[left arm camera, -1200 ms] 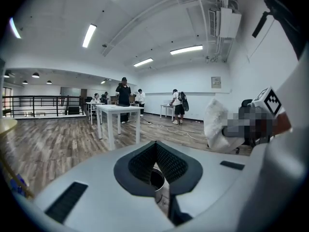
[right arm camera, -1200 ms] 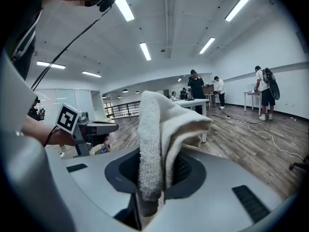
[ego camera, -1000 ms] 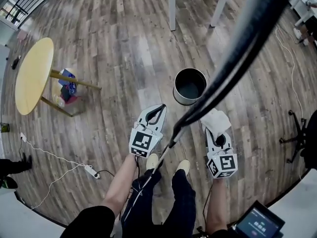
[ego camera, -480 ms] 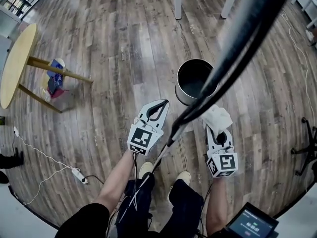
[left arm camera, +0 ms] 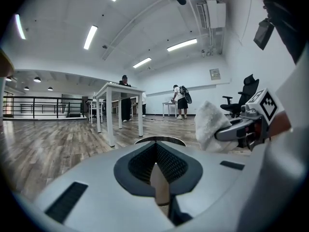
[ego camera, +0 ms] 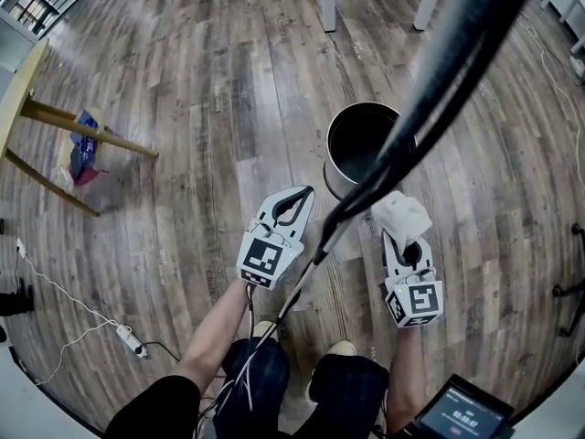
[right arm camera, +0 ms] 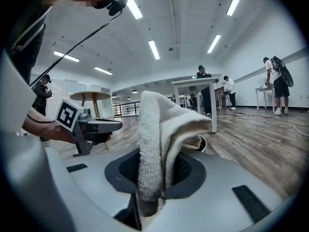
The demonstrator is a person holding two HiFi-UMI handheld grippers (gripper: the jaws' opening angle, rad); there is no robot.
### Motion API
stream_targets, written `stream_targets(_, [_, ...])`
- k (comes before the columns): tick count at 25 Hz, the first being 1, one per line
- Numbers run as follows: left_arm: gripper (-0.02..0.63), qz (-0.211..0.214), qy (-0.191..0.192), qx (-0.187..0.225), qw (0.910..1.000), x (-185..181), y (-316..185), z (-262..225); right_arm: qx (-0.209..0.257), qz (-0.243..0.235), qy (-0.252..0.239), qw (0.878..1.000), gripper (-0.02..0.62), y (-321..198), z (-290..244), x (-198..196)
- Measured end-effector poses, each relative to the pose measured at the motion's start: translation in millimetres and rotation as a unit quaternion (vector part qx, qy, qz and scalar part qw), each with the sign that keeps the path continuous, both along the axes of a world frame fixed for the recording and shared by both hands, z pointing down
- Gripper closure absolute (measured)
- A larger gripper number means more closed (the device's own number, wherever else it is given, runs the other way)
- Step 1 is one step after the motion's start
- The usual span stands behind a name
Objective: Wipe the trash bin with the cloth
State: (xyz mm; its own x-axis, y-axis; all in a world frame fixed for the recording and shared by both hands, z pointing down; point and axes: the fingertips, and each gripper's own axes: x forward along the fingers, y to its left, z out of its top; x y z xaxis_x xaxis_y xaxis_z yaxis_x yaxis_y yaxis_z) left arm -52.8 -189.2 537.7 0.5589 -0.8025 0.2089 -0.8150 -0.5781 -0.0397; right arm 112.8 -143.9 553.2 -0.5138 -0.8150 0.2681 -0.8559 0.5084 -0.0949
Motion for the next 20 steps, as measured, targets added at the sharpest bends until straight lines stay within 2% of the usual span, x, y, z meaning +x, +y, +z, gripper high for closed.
stream_targets(12, [0.609,0.002,0.009,0.008,0.9999,-4.8,-3.7,95.9,0.014,-0.027,0.007,1.000,0.505,-1.0,103.1,-20.6])
stream_targets(20, [0.609,0.001,0.014,0.013,0.9998,-4.6,-1.4,99.1,0.016,-0.034,0.004,0.999,0.505,-0.9,113.9,-34.6])
